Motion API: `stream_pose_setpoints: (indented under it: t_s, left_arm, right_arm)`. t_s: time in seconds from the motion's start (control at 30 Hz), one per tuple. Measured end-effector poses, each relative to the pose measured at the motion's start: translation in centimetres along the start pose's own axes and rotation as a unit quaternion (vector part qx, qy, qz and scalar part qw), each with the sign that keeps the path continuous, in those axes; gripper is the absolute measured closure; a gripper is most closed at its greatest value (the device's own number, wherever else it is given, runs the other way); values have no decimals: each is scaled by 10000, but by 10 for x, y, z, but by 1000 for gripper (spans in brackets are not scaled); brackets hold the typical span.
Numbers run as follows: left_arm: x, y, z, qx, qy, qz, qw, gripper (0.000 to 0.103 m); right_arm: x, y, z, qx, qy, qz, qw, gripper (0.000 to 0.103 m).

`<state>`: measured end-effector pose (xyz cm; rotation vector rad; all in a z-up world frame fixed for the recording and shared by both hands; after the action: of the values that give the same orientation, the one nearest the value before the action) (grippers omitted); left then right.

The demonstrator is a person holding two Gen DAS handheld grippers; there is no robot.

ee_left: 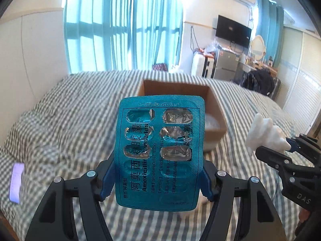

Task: Organize objects
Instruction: 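Lower pill pack and plush toy into the box and release both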

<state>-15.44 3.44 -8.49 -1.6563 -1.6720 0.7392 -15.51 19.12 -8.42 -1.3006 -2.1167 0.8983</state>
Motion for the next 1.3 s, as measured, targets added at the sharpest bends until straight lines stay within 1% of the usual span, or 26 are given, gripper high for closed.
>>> stream_pose_setpoints:
  t_s: [0.17, 0.27, 0.4, 0.63, 0.8, 0.87, 0.93, 1.0, 1.07, 1.2, 1.3]
  left_arm:
    - [-3, -39, 15, 223, -34, 26, 9997, 33]
    - [-1, -56, 30, 250, -26, 68, 9997, 33]
    - [7, -66, 57, 151, 27, 209, 9997, 33]
    - [9, -85, 106, 122, -65, 281, 9995, 33]
    - [15, -87, 144, 27, -113, 441, 9990, 33]
    - [15, -83, 156, -41, -132, 509, 9986, 33]
    - [17, -76, 168, -116, -74, 542, 9984, 33]
    - [17, -68, 178, -222, -75, 597, 9979, 33]
    - [17, -61, 187, -301, -13, 640, 9975, 33]
    - [16, -55, 197, -417, 0, 615, 9972, 33]
    - [14, -49, 202, -547, 12, 593, 9967, 32]
  right_arm:
    - [11, -40, 7, 265, -41, 34, 9996, 62]
    - [19, -58, 20, 338, -53, 41, 9994, 62]
    - [31, -77, 44, 350, -44, 51, 9994, 62]
    - [48, -113, 88, 377, 24, -53, 9993, 62]
    - [58, -132, 129, 254, 80, -116, 9996, 62]
    - [61, -136, 147, 234, 110, -101, 9996, 62]
    - [63, -133, 164, 200, 186, -128, 9995, 62]
    - [64, -122, 183, 64, 213, -101, 9997, 62]
    - [66, -112, 195, -50, 154, -33, 9999, 62]
    - [75, -101, 202, -144, 186, 46, 9997, 62]
    - [80, -94, 202, -225, 105, 194, 9995, 62]
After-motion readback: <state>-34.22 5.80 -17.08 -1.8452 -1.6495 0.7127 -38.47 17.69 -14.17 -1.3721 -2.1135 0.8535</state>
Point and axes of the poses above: each gripper's, at about its wrist camera, not at the fingertips, and z roughly the way its jaws point, x to its right, y to its underside, the point moved 9 cm from there along z, roughly the way its jaws point, and after that the axes turned 1 degree about -z, right-handed, at the moved point
